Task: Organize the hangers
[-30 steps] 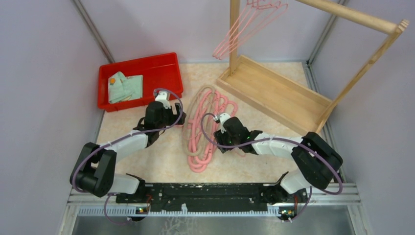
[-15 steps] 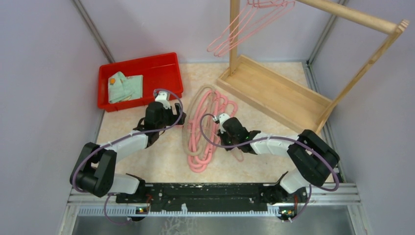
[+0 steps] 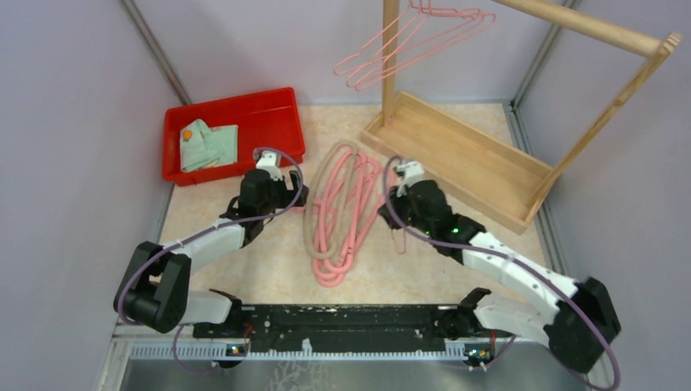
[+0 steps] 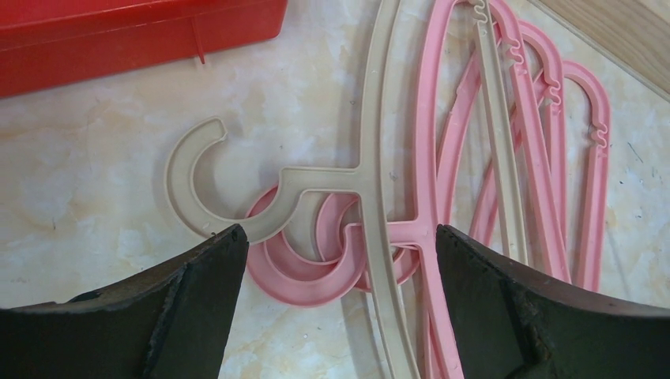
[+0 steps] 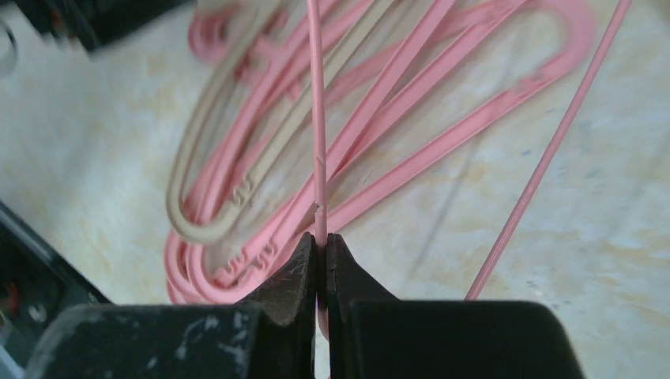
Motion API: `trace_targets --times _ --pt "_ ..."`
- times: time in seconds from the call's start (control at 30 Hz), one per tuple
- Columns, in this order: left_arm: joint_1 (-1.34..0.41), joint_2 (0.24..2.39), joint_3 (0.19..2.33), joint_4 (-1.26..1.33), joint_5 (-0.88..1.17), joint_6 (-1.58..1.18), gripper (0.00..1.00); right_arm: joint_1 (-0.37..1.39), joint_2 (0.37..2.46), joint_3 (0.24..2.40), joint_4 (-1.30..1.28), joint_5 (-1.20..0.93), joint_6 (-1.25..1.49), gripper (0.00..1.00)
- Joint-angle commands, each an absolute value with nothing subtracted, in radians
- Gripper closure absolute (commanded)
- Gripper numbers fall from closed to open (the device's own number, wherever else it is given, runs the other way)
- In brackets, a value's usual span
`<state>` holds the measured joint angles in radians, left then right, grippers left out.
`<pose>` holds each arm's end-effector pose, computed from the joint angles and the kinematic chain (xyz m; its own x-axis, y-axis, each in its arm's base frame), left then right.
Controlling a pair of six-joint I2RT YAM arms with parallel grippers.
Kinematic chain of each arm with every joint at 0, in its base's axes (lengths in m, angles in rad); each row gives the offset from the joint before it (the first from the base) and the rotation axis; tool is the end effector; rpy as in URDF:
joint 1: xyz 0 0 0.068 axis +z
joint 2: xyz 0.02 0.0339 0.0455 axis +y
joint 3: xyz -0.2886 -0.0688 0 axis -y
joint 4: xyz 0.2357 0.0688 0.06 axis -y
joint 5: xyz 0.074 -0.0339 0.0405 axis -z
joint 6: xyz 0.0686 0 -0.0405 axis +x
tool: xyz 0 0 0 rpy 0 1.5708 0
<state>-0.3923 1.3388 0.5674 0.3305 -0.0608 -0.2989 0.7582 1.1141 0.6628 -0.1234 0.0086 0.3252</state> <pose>0.2726 -0.1083 0.2123 -0.4743 -0.1219 -0.8719 0.2000 0.9496 -0.2415 0.1824 0.1720 0.2462 -0.5920 -0.1206 -0.7969 -0.5205 0.8121 0.2637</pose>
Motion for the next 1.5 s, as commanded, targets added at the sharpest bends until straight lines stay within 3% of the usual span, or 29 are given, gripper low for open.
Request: trace_targets --times 0.0,0.3,0.73,1.47 --pt "-0.393 1.307 0.561 0.329 -0.059 -0.306 0.06 0.597 0.896 0.689 -0.099 0.072 0.503 1.00" --pt "-0.393 1.323 0.575 0.344 -0.020 -0.327 0.07 0.506 0.764 0.790 -0.005 0.306 0.521 1.00" --pt "-0.393 1.311 0.566 0.352 -0.023 -0.318 0.06 0.361 1.067 1.105 0.276 0.147 0.583 1.00" --pt "-0.391 1.344 0.568 0.350 -0.026 -0.298 0.07 0.259 1.405 1.335 0.462 0.114 0.681 1.00"
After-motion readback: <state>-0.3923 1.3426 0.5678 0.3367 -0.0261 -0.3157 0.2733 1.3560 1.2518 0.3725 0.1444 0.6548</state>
